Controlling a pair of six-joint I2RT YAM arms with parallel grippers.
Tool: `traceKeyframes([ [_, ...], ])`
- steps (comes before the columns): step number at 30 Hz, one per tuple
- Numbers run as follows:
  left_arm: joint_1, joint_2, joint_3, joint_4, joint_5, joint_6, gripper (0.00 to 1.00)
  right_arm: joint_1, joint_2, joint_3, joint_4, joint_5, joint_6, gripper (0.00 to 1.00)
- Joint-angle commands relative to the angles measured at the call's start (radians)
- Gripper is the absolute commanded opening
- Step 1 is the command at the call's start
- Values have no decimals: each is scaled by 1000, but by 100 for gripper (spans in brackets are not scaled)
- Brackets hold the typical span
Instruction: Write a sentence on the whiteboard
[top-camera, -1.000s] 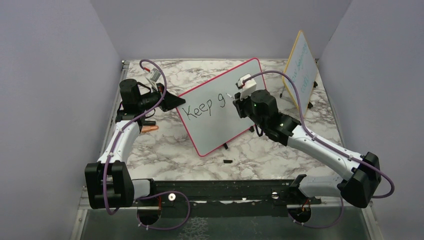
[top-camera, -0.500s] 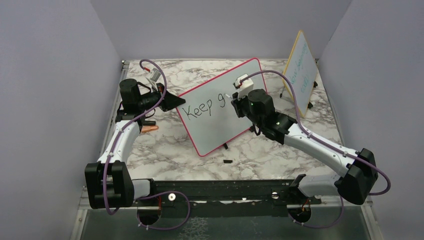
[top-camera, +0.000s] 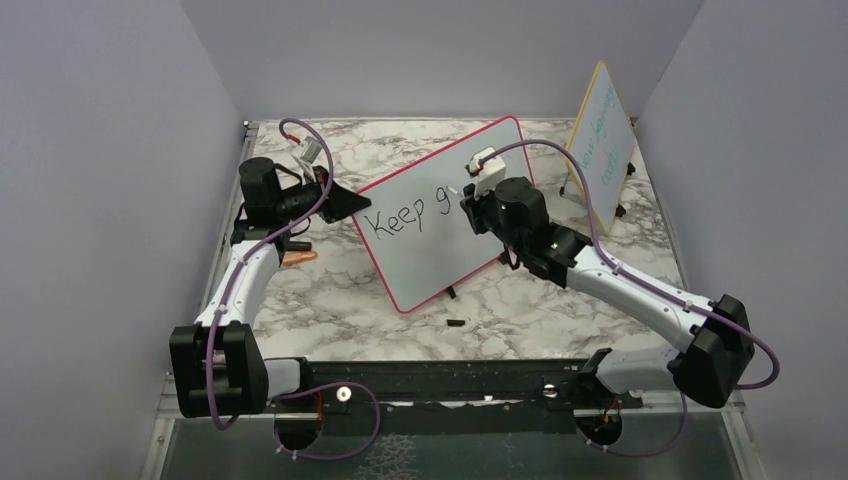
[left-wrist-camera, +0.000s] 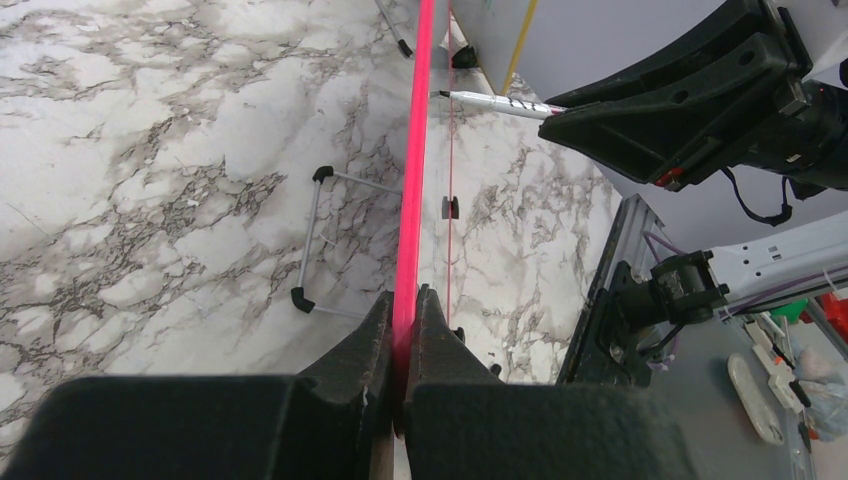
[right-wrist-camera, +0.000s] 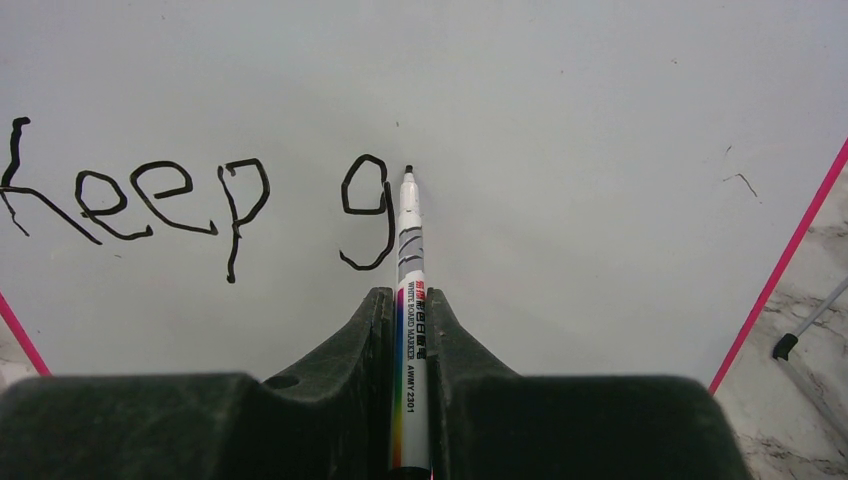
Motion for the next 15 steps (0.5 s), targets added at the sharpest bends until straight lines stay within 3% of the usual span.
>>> traceKeyframes([
  [1, -18, 28, -8, -70, -41, 88, 0, -7, 19, 24, 22, -28, 12, 0],
  [15, -18, 27, -8, -70, -43, 88, 0, -7, 5, 3, -46, -54, 12, 0],
])
